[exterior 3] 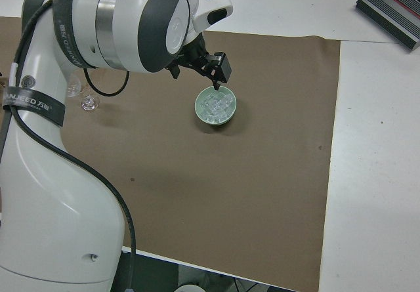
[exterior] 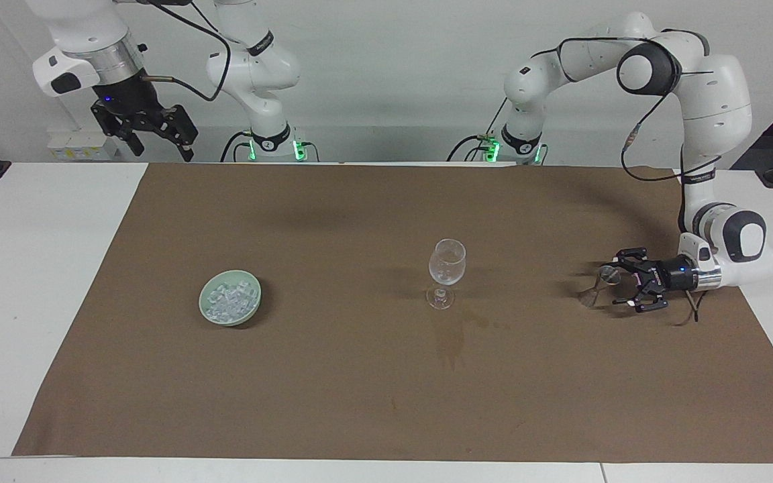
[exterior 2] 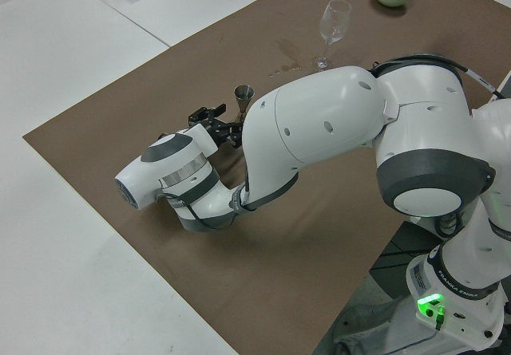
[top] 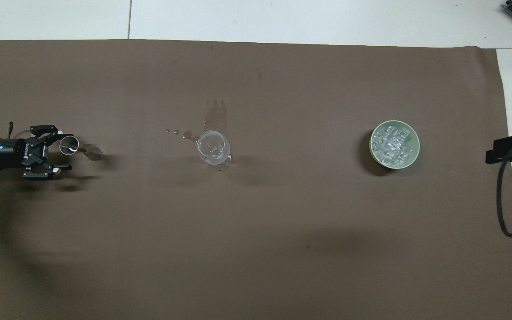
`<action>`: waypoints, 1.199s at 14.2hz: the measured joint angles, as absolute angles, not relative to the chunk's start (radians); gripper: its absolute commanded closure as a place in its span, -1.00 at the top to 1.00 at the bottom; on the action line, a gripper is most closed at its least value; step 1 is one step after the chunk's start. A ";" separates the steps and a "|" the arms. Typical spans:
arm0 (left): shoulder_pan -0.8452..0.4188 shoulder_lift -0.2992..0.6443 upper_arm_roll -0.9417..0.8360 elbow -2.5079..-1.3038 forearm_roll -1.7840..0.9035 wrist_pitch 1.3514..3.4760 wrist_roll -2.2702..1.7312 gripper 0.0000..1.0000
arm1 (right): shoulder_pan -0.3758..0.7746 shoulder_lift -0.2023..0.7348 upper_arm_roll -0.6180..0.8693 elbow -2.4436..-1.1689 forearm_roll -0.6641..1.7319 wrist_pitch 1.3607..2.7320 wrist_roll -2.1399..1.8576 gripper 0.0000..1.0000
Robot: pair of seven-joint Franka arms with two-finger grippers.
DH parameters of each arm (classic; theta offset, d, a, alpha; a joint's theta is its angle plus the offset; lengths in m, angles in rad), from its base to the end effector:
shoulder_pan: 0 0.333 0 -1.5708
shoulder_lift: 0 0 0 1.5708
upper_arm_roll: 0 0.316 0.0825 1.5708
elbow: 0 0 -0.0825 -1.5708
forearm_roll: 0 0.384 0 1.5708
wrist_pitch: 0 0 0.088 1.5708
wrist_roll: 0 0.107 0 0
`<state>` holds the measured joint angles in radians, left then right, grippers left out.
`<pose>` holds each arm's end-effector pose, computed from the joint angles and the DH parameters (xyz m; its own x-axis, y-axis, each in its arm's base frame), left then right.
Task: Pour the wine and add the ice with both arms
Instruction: 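Reach the left gripper to the metal shot cup and grasp it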
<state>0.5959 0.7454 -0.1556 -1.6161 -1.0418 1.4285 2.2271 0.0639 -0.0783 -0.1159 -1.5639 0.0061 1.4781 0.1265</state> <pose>0.5963 0.1815 0.2163 0.1807 -0.1587 0.9706 -0.9835 -0.0329 0.1777 0.5197 -0.0291 0.6614 0.9842 -0.1766 -0.0099 -0.1767 -0.9842 -0.0140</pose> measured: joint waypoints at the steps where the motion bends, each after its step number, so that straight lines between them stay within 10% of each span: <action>1: 0.596 0.747 -0.156 -1.616 -1.043 1.428 2.241 0.64 | 0.064 -0.078 -0.116 -1.564 0.006 1.478 0.127 1.00; 17: 0.598 0.792 -0.192 -1.632 -1.094 1.404 2.335 0.01 | 0.064 -0.078 -0.116 -1.564 0.006 1.478 0.127 1.00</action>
<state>0.5978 0.7921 -0.1918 -1.6316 -1.0941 1.4036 2.3347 0.0639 -0.0783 -0.1159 -1.5639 0.0061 1.4781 0.1265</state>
